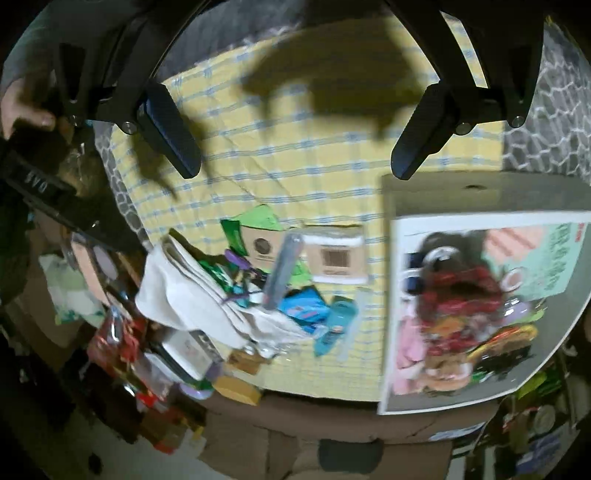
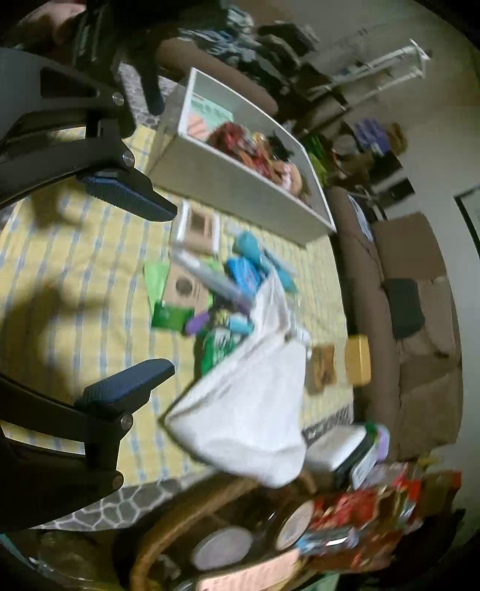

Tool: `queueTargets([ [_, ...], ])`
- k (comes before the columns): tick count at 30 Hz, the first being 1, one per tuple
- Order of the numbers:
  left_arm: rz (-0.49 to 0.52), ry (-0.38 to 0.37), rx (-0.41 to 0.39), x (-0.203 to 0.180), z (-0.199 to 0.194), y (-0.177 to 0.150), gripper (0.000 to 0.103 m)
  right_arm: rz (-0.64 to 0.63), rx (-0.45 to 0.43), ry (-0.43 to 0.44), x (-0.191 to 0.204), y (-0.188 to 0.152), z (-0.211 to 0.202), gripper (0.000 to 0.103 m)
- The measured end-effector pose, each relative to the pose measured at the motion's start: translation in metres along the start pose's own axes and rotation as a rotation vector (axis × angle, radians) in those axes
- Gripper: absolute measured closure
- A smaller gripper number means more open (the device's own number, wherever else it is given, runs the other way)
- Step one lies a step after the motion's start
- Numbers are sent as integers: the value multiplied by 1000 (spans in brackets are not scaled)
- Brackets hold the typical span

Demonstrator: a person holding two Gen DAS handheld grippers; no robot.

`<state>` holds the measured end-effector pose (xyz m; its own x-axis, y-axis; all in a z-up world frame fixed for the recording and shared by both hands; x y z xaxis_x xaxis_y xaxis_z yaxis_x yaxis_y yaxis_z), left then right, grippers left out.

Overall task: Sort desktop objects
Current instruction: 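Reach the left gripper to the clear toothbrush case and grasp it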

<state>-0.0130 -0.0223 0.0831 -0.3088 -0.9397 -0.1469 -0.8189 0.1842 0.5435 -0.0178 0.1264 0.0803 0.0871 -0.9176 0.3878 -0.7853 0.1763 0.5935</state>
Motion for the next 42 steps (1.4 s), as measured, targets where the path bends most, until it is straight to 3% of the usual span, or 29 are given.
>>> queueTargets([
  [4,78,47,2,-25,28,10,0,48,-8,12,-31,4,-2,27],
  [6,102,62,19,-32,42,15,0,66,-14,28,-40,6,-2,33],
  [11,97,75,5,-34,68,32,0,112,-21,81,-54,19,8,38],
  [18,75,65,-20,-27,94,55,0,87,-8,136,-43,37,45,44],
  [26,90,99,17,-10,133,60,0,-39,14,108,-23,52,103,44],
  [29,97,112,30,-2,146,64,7,-21,22,119,-27,54,114,44],
  [31,114,98,43,0,155,68,27,9,21,136,-32,56,114,44],
  [39,255,154,73,-11,179,84,21,184,51,228,-50,62,101,44],
  [41,262,144,86,-13,184,90,25,193,59,235,-50,61,98,44],
  [42,255,115,91,-14,186,93,33,191,58,236,-49,61,96,44],
])
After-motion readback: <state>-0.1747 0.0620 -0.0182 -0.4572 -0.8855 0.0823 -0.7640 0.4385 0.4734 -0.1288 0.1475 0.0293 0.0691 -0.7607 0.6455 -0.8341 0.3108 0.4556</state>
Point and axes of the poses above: each gripper's, at about its wrist camera, not at the fingertips, and z roughly the way its jaws point, x to its left, y to its top, the point moved 7 cm from there along z, roughly the way its jaws point, and after that the axes turned 11 degrees about z, right-handed, at the moved point
